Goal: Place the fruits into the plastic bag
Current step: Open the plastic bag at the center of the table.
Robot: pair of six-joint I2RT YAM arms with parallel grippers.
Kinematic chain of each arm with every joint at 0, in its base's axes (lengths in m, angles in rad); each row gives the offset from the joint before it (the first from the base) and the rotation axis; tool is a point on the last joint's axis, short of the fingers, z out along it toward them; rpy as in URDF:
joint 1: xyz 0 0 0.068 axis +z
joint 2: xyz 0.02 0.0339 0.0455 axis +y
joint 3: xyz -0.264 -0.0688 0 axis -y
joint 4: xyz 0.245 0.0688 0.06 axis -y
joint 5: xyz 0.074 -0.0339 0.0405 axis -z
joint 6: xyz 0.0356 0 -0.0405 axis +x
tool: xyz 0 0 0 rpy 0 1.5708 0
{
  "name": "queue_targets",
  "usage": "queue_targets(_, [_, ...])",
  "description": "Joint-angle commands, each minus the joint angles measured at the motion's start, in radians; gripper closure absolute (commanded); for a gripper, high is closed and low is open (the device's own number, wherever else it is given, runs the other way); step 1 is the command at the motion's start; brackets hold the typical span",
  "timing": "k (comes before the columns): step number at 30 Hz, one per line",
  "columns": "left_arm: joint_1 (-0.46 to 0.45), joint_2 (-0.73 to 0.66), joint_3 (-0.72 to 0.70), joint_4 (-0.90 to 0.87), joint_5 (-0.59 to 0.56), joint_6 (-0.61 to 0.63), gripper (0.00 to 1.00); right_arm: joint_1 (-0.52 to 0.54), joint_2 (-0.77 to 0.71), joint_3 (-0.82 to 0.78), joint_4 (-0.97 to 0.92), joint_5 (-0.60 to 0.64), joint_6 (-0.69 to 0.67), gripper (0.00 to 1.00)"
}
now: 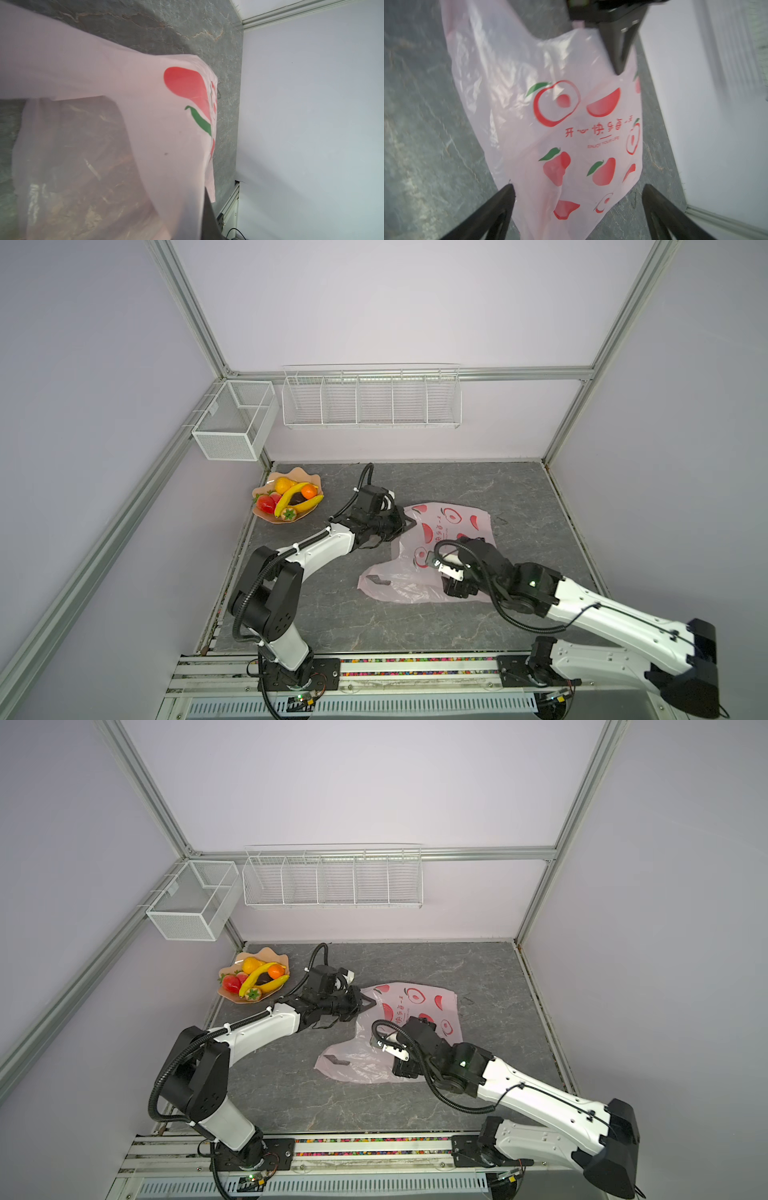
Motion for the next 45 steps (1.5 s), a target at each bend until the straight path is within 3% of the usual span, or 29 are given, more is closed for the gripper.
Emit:
queue_targets(1, [-0.018,-0.048,0.001,0.056,-0.052,-0.078,1.0,-0.024,-0.053,0.054,0.055,0.043,0.397,0.08])
queue_targets(6, [-0.042,-0.043,-0.008,0.074,-0.067,-0.135,1.0,-0.028,0.05,0.195,-0.077,0.076,0.881,0.07])
queue_targets(9, [-0.051,-0.045,-0.014,0.08,-0.085,-0.151,1.0,-0.018,0.144,0.274,-0.146,0.054,1.086,0.06])
queue_targets(14, [-0.057,-0.053,-0.035,0.106,-0.105,-0.189,1.0,0.083,0.232,0.283,-0.08,0.135,1.277,0.08])
queue_targets(17, [-0.072,-0.05,-0.045,0.133,-0.117,-0.212,1.0,0.127,0.294,0.317,-0.168,0.21,1.358,0.09])
queue_targets(24, [-0.142,0.012,-0.039,0.245,-0.14,-0.287,1.0,0.141,0.314,0.307,-0.22,0.26,1.367,0.1])
queue_targets(35, [-0.243,0.128,0.046,0.368,-0.141,-0.399,1.0,0.141,0.189,0.206,-0.215,0.25,1.33,0.12])
queue_targets(40, [-0.255,0.134,0.017,0.451,-0.149,-0.459,1.0,0.13,0.154,0.17,-0.193,0.212,1.319,0.12])
queue_targets(45, [-0.237,0.087,-0.042,0.399,-0.156,-0.422,1.0,0.118,0.209,0.193,-0.22,0.17,1.338,0.12])
